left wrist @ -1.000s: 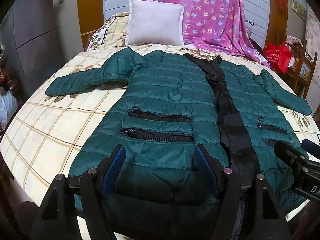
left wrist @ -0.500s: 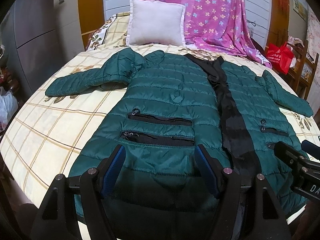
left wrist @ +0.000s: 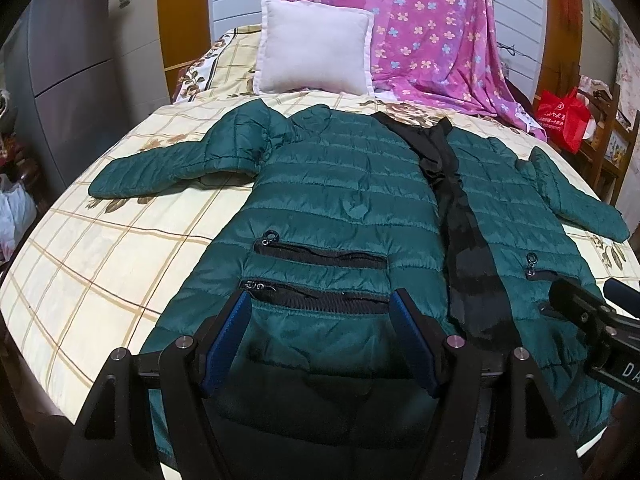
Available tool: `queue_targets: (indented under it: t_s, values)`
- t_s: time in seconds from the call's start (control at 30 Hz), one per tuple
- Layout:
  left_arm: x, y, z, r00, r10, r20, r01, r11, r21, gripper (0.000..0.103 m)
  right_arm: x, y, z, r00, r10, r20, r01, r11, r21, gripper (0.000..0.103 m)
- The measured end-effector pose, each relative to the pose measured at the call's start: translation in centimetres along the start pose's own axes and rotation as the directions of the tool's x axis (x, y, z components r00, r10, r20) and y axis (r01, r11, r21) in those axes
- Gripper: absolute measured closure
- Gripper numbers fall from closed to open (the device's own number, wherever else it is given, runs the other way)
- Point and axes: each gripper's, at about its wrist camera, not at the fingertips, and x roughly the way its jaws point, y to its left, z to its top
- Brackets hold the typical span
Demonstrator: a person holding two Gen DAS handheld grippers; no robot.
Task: Fold large clothes
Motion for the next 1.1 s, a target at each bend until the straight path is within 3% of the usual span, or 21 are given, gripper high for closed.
queue_targets:
  t_s: [0.63, 1.1]
  values:
    - [1.7, 0.4, 2.1, 1.000, 0.026, -0.003, -0.026, 1.000, -0.004, 0.059, 1.8, -0.2, 1.9, 1.000, 0.013, -0.022, -0.013, 1.000, -0.013, 0.001]
    - [3.7, 1.7, 6.5, 0.998, 0.059, 0.021, -0.059, 0.998, -0.019, 0.059, 5.0, 0.1, 7.5, 0.999, 0.034, -0.031, -0.034, 0.999, 0.023, 0.001]
